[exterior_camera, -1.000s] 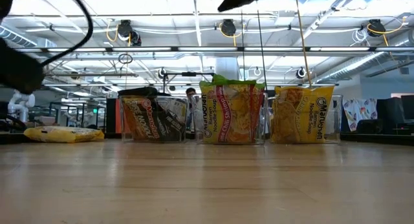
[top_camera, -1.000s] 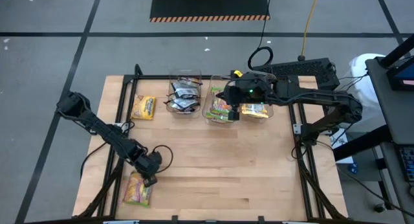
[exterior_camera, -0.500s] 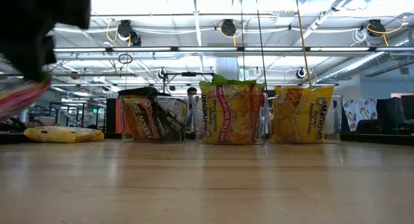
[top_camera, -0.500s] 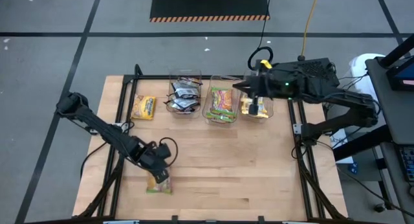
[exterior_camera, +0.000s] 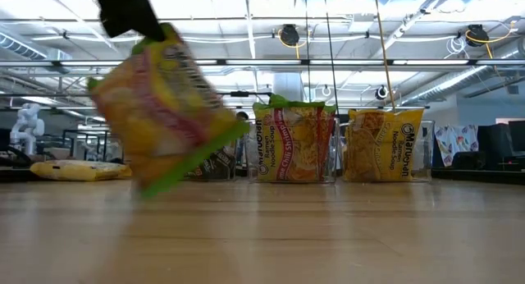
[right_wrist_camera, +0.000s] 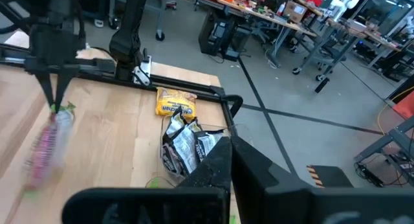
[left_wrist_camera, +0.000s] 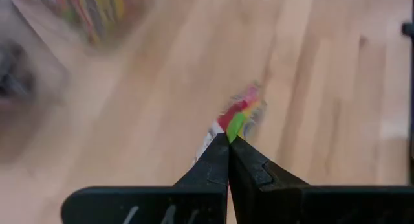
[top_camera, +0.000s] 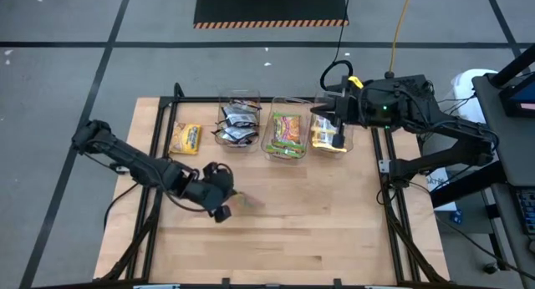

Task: Sort Maruchan noodles
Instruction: Put the green noodle pack into the middle transparent bin

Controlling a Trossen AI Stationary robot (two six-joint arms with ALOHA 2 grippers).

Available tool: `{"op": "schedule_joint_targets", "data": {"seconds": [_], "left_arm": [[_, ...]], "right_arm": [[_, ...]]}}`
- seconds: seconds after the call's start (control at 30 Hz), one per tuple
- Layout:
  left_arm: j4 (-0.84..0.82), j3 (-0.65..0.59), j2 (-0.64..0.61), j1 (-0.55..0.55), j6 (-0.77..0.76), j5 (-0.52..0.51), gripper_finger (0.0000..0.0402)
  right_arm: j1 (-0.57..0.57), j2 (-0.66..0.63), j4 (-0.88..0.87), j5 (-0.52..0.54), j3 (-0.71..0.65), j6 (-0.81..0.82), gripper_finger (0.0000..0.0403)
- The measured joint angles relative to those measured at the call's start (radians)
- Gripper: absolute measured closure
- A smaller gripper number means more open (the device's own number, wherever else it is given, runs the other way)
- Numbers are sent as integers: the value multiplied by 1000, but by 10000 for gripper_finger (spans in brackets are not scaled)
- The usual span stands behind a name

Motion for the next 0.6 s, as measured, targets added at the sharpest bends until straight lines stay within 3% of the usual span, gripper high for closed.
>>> {"op": "schedule_joint_targets", "data": {"seconds": [0.37, 0.6], "left_arm": [[69, 127, -1, 122, 342, -133, 401], [131, 180, -1, 239, 570, -136, 401]], "right_arm": [[0, -1, -15, 0, 0, 0, 403], [0, -1, -15, 0, 0, 0, 403]]}}
